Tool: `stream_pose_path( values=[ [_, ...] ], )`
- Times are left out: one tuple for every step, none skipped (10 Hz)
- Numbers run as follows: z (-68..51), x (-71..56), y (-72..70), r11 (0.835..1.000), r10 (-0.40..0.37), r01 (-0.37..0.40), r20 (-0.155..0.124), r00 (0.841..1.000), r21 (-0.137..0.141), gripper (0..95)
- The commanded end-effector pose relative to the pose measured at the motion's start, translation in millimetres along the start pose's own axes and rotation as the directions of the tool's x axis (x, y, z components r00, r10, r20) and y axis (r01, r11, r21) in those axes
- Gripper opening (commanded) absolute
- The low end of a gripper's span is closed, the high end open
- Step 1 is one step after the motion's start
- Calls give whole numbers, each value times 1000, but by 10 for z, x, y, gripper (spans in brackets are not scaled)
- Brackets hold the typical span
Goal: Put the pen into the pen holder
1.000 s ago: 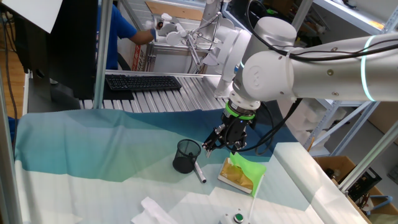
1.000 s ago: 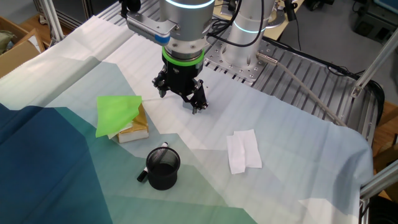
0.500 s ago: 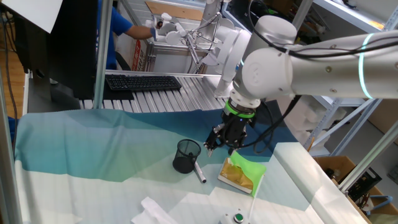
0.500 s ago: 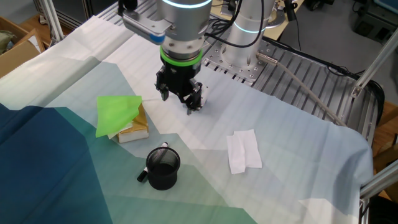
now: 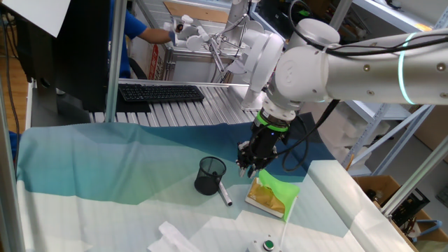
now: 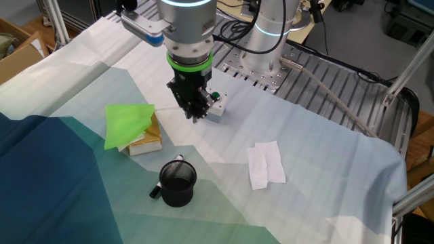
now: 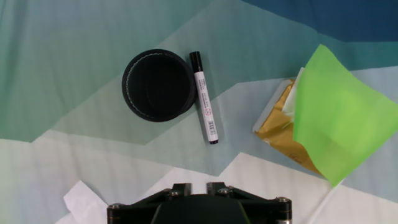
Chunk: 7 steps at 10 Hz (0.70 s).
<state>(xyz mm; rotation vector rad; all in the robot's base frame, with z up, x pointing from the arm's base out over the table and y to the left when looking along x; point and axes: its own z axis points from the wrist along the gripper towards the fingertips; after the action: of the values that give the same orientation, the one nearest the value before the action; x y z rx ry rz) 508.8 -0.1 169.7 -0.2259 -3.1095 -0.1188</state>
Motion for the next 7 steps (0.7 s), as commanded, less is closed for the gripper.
stream_pose_path(
  values=[
    [6, 3, -5, 999, -7, 7, 15, 1000, 37, 0],
    [7, 2, -4, 999, -7, 6, 17, 1000, 44, 0],
    [8, 2, -4, 999, -5, 5, 14, 1000, 44, 0],
    [25, -2, -1, 999, -5, 5, 10, 1000, 44, 0],
    [35, -4, 1, 999, -5, 5, 11, 1000, 44, 0],
    [46, -6, 2, 999, -6, 5, 12, 1000, 46, 0],
    [56, -8, 4, 999, -6, 6, 11, 1000, 46, 0]
  ],
)
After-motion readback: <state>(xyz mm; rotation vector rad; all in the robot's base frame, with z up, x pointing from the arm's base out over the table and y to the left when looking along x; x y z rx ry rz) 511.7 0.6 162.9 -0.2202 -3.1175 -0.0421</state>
